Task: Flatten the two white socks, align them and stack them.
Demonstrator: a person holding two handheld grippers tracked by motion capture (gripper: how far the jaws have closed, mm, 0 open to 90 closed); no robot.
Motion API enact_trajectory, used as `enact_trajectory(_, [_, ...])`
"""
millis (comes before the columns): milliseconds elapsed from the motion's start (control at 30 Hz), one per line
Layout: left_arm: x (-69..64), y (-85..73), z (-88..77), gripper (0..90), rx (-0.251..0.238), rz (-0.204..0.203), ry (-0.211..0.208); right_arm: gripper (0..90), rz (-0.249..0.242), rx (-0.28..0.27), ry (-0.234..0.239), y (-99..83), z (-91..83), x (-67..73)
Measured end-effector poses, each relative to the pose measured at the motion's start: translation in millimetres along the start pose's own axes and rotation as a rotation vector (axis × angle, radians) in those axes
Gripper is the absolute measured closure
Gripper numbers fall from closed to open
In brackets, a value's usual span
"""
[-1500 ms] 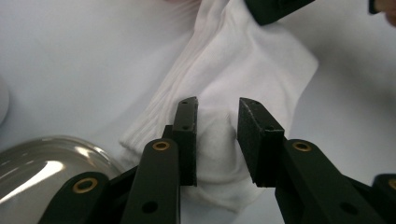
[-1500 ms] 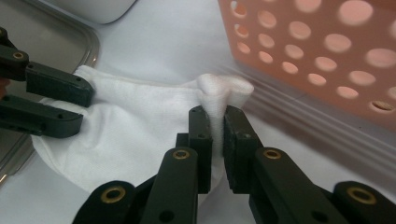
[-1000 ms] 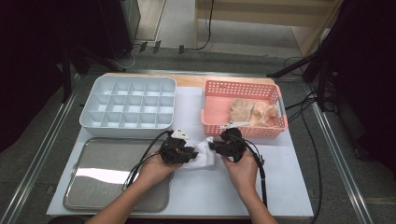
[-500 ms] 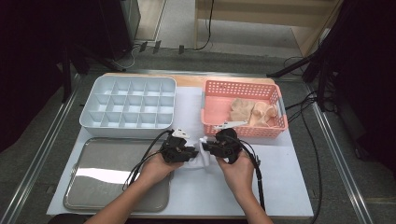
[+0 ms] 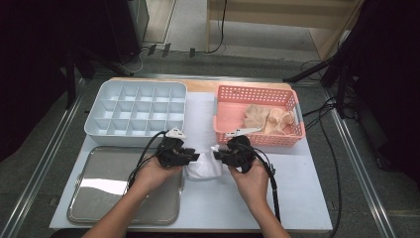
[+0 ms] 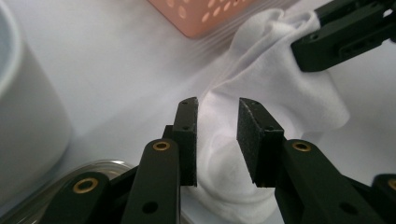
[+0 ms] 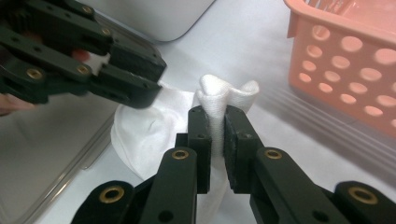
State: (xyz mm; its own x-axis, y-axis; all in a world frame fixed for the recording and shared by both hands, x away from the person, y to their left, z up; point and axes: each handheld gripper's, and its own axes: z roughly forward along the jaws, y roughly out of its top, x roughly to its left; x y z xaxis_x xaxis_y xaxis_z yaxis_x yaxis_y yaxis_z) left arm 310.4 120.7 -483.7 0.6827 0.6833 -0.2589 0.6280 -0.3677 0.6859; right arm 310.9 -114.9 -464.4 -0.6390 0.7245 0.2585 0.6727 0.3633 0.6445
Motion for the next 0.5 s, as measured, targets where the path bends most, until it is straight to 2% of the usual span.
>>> enact_trajectory(200, [7.0, -0.8, -12.2, 68.9, -0.027, -0.027, 0.010, 83.4, -0.009, 0.014, 0.011, 2.9, 4.6, 6.7])
enact_trajectory(267, [9.2, -1.9, -15.2, 68.7, -0.036, -0.039, 0.015, 83.3, -0.030, 0.019, 0.015, 4.3, 8.4, 10.0])
enact_trajectory(367, [10.2, -2.6, -16.7, 68.6, -0.039, -0.041, 0.017, 83.3, -0.035, 0.023, 0.021, 5.0, 10.1, 11.7])
enact_trajectory(500, [13.3, -4.0, -22.4, 68.6, -0.040, -0.039, 0.041, 83.1, -0.044, 0.030, 0.029, 6.7, 14.2, 15.8])
